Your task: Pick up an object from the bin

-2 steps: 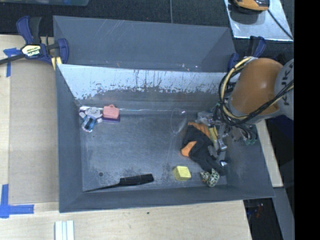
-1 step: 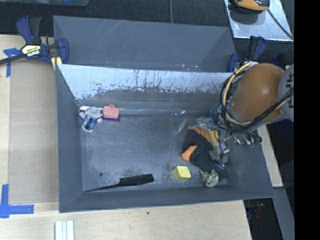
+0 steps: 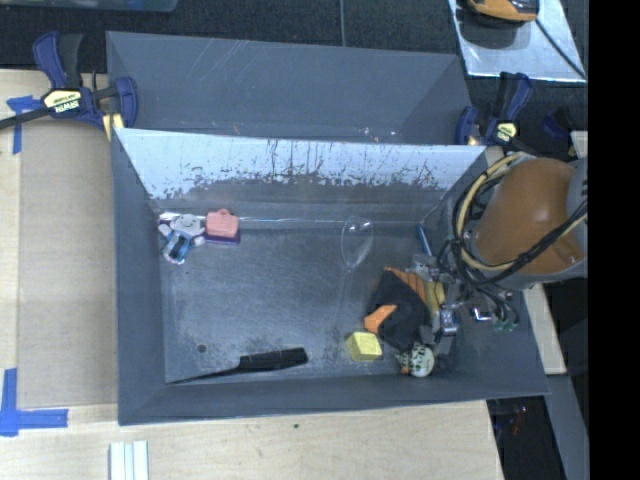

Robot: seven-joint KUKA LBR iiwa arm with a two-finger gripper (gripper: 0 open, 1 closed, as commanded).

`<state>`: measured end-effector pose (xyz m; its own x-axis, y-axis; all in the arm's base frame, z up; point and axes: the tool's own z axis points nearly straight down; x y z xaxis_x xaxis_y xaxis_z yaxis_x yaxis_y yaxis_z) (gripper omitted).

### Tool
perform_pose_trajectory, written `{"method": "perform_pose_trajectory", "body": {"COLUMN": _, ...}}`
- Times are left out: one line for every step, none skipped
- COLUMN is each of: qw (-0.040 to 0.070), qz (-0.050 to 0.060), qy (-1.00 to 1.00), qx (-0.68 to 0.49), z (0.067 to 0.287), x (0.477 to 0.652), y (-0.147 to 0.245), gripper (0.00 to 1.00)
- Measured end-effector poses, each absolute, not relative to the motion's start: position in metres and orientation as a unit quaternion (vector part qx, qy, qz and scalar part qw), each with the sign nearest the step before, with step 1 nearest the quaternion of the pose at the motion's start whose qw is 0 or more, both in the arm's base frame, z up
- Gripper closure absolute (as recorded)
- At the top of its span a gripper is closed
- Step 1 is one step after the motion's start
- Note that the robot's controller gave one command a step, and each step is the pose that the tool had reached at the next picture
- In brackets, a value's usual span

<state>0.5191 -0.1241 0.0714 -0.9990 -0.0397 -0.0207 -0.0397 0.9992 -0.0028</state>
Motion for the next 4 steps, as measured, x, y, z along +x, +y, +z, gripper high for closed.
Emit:
{"method": "perform_pose_trajectory", "body": {"qw": 0.021, "qz": -0.004, "qy": 0.997, "qx": -0.074, "z": 0.073, "x": 0.489, "y": -0.123, "gripper": 1.0}}
{"method": "perform_pose_trajectory", "body": {"qw": 0.021, "qz": -0.004, "qy": 0.997, "qx": -0.074, "z": 0.073, "x": 0.489, "y": -0.122, "gripper": 1.0}}
{"method": "perform_pose_trajectory", "body": {"qw": 0.023, "qz": -0.004, "qy": 0.997, "qx": -0.075, "z": 0.078, "x": 0.49, "y": -0.122, "gripper": 1.0}}
{"method": "perform_pose_trajectory", "body": {"qw": 0.025, "qz": -0.004, "qy": 0.997, "qx": -0.075, "z": 0.088, "x": 0.491, "y": -0.122, "gripper": 1.0}}
